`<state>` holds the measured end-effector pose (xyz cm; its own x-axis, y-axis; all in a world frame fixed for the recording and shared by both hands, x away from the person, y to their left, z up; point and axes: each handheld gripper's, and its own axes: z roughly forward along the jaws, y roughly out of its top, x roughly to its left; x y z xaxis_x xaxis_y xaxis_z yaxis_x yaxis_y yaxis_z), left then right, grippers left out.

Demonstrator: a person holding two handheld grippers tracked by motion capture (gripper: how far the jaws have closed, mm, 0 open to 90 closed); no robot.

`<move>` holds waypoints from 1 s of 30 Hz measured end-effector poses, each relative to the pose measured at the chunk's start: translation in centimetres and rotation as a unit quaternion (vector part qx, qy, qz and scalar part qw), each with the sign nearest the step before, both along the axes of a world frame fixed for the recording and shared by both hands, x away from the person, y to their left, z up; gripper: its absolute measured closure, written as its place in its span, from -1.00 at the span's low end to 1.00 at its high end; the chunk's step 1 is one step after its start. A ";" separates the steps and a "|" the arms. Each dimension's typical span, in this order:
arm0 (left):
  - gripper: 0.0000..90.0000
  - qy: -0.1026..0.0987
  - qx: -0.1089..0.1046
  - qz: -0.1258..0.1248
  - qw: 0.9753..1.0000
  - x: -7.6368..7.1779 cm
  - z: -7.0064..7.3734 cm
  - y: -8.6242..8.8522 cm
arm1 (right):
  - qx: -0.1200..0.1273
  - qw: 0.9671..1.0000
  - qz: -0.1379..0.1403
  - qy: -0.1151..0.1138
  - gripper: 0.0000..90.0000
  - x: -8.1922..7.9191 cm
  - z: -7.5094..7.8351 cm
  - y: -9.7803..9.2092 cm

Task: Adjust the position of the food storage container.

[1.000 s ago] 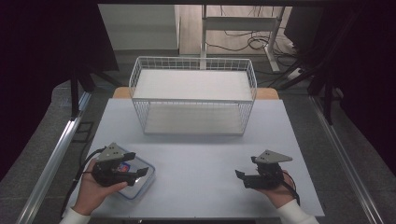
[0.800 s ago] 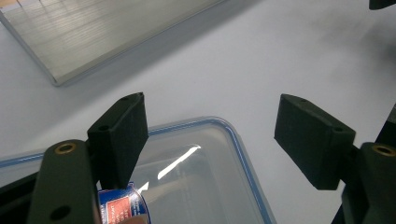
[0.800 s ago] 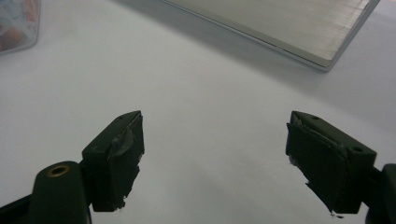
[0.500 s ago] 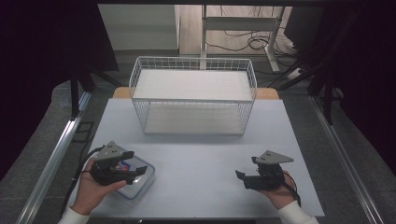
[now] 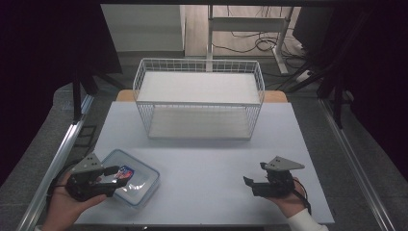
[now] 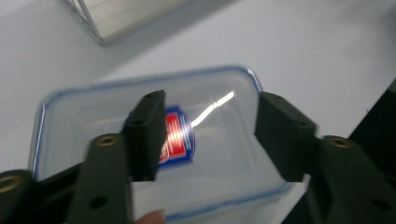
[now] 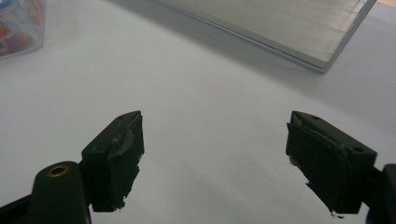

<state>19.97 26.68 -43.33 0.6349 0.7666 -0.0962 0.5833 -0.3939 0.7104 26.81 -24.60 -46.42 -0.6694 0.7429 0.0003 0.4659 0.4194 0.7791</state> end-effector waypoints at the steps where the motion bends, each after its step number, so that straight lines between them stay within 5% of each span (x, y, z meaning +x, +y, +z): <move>1: 0.26 0.003 0.004 -0.004 1.000 -0.2 0.0 0.1 | -0.001 1.000 0.000 0.000 -0.57 0.0 0.0 0.0; 6: 0.77 0.024 0.022 -0.029 0.999 -0.7 -0.2 0.4 | -0.002 1.000 -0.002 0.004 -0.57 0.1 -0.1 0.2; 10: 0.98 0.050 0.039 -0.050 0.997 -1.5 -0.7 0.6 | -0.006 1.000 -0.001 0.007 -0.57 0.2 -0.3 0.3; 11: 0.99 0.067 0.041 -0.057 0.995 -1.7 -1.5 0.5 | -0.006 1.000 -0.001 0.007 -0.57 0.1 -0.3 0.3; 17: 0.99 0.096 0.049 -0.083 0.991 -2.2 -3.9 -0.5 | -0.006 1.000 -0.005 0.005 -0.57 0.1 -0.3 0.2; 21: 0.99 0.102 0.035 -0.098 0.989 -2.3 -4.2 -0.7 | -0.008 1.000 -0.004 0.007 -0.57 0.2 -0.4 0.3; 26: 0.99 0.110 0.067 -0.124 0.984 -2.6 -4.8 -1.5 | -0.009 1.000 -0.004 0.009 -0.57 0.2 -0.5 0.3; 30: 0.99 0.110 0.072 -0.121 0.984 -2.4 -5.4 -1.9 | -0.010 1.000 -0.007 0.008 -0.57 0.2 -0.5 0.2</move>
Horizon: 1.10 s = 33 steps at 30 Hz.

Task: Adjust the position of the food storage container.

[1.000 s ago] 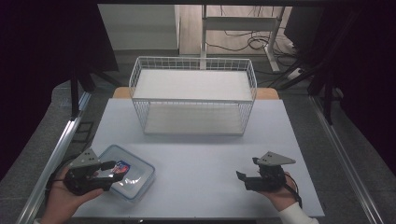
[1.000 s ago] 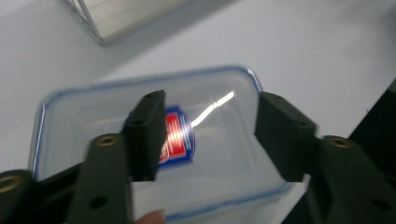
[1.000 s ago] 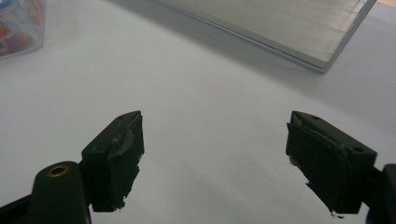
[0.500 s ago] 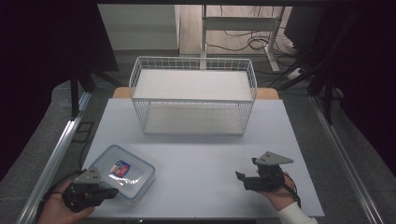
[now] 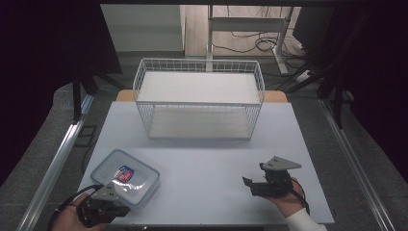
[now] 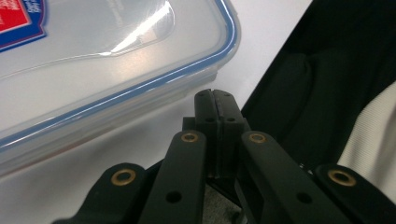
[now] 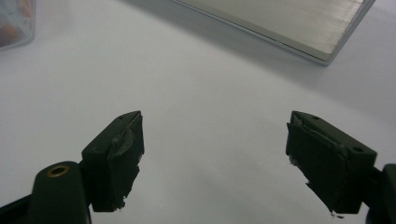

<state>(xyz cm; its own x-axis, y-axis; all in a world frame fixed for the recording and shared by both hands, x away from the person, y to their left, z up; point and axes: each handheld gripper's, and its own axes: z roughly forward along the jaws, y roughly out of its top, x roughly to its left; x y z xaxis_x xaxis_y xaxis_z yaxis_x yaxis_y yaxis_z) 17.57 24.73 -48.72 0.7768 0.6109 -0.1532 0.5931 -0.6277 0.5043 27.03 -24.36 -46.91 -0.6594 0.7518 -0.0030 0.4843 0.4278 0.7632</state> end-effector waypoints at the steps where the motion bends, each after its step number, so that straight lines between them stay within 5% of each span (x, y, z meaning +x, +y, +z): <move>1: 0.99 0.003 -0.001 0.000 1.000 0.2 -0.2 -0.2 | -0.001 1.000 -0.001 0.000 -0.57 0.0 0.0 0.0; 11: 0.99 -0.007 -0.031 0.030 0.999 2.3 -1.0 -2.2 | -0.004 1.000 0.000 0.000 -0.57 0.1 -0.1 0.0; 19: 0.99 -0.007 -0.023 0.043 0.999 3.9 -1.7 -4.0 | -0.004 1.000 -0.001 0.001 -0.57 0.1 -0.1 -0.1; 28: 0.99 -0.004 -0.039 0.047 0.998 3.5 -1.0 -3.3 | -0.002 1.000 -0.008 0.001 -0.57 0.1 -0.1 -0.4; 33: 0.99 -0.031 -0.064 0.064 0.995 2.7 1.4 -0.6 | -0.001 1.000 -0.004 0.003 -0.57 0.0 0.0 -0.1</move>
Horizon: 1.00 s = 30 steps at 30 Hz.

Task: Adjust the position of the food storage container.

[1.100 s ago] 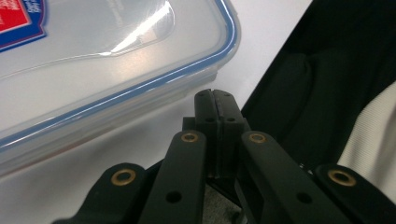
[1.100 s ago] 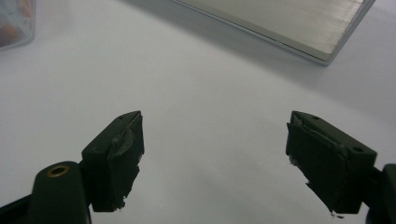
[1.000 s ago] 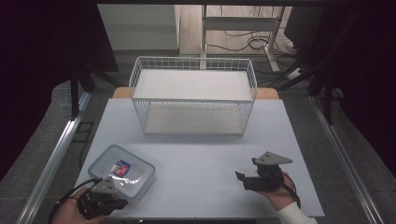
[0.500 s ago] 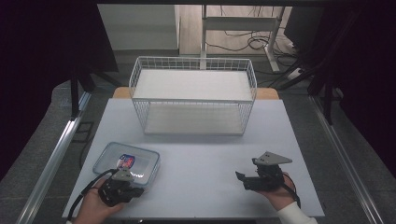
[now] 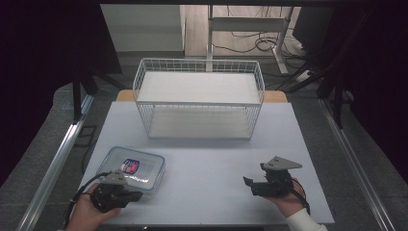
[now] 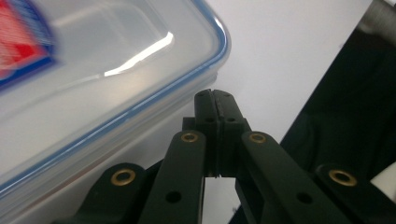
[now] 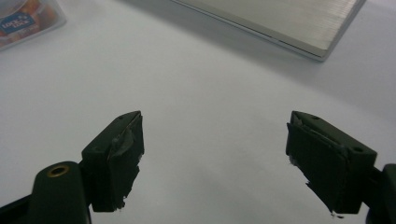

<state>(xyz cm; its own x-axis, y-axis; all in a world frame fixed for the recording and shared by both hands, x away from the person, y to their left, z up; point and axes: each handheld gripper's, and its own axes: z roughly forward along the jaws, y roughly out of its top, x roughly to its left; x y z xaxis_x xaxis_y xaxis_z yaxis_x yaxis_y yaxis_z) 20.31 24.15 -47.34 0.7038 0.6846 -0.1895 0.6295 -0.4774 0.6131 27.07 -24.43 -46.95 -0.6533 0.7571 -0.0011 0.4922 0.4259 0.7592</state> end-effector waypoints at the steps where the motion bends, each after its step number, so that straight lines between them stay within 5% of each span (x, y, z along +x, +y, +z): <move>1: 0.99 0.000 0.000 0.000 1.000 0.0 0.0 0.0 | 0.000 1.000 0.000 0.000 -0.57 0.0 0.0 0.0; 3: 0.99 -0.013 0.000 0.025 1.000 0.2 0.9 1.7 | -0.003 1.000 0.002 0.000 -0.57 0.0 0.0 0.1; 6: 0.99 -0.028 -0.001 0.086 0.996 1.2 1.9 5.3 | -0.003 1.000 0.001 0.001 -0.57 0.1 -0.1 0.1; 7: 0.99 -0.028 -0.001 0.086 0.996 1.2 1.9 5.3 | -0.003 1.000 0.001 0.001 -0.57 0.1 -0.1 0.1; 9: 0.99 -0.030 0.006 0.125 0.992 2.1 1.9 7.9 | -0.003 1.000 0.001 0.002 -0.57 0.1 -0.1 0.1; 11: 0.99 -0.029 0.011 0.135 0.990 2.5 1.8 8.7 | -0.003 1.000 0.000 0.003 -0.57 0.1 -0.2 0.1; 14: 0.99 -0.014 0.018 0.172 0.985 3.8 0.7 11.2 | -0.005 1.000 0.000 0.004 -0.57 0.1 -0.2 0.1; 20: 0.99 0.016 0.039 0.188 0.981 5.1 -1.4 12.5 | -0.006 1.000 0.000 0.004 -0.57 0.1 -0.2 0.1; 30: 0.99 0.044 0.032 0.178 0.983 5.7 -2.7 12.0 | -0.009 1.000 0.000 0.007 -0.57 0.0 -0.4 0.3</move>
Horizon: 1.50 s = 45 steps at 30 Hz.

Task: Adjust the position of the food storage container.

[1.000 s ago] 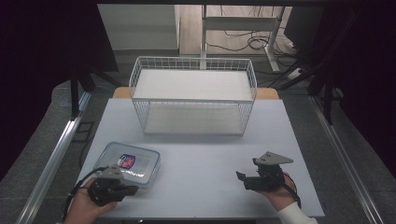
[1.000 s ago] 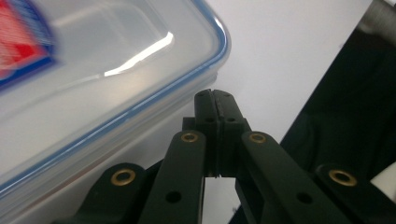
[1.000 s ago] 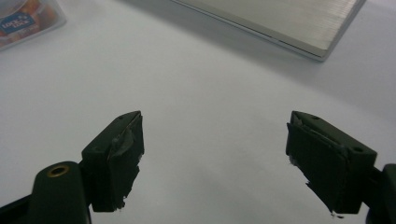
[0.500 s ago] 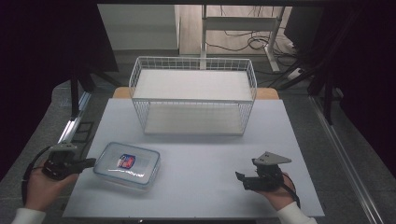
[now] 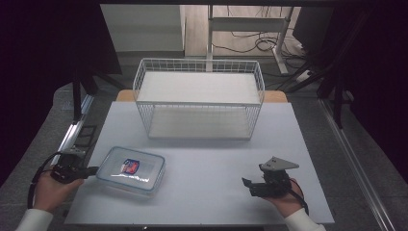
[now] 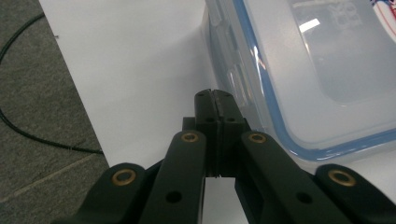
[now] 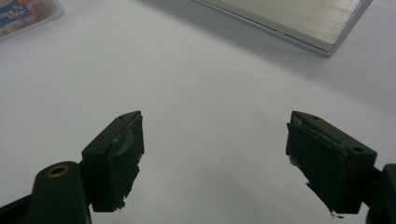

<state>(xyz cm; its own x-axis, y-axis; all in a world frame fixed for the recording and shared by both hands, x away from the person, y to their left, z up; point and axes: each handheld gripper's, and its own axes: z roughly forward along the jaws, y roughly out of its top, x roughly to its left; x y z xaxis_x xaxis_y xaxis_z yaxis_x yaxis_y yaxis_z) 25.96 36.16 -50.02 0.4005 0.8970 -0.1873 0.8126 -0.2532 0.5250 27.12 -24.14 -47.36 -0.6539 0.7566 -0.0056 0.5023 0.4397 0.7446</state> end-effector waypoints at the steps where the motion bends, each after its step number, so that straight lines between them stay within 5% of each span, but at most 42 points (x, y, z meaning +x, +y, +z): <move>1: 1.00 0.001 -0.003 0.000 1.000 0.0 0.0 0.0 | 0.000 1.000 0.001 -0.001 -0.57 0.0 0.0 0.0; 21: 0.99 0.008 -0.009 -0.063 0.998 1.1 -0.2 -5.3 | 0.002 1.000 0.003 -0.003 -0.57 0.0 0.1 0.0; 28: 0.99 0.010 -0.009 -0.096 0.995 2.0 0.0 -8.3 | 0.007 1.000 0.000 -0.001 -0.57 0.0 0.2 -0.1; 45: 0.99 0.008 -0.033 -0.131 0.991 3.0 -0.2 -13.4 | 0.007 1.000 -0.001 -0.002 -0.57 0.1 0.3 -0.2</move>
<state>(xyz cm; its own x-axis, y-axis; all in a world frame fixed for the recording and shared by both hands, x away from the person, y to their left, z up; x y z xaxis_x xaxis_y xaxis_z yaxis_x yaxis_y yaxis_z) 28.98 22.78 -50.19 0.6139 0.7487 -0.2502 0.7322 -0.4218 0.5348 27.24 -24.32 -47.09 -0.6527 0.7576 0.0015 0.4997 0.4290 0.7525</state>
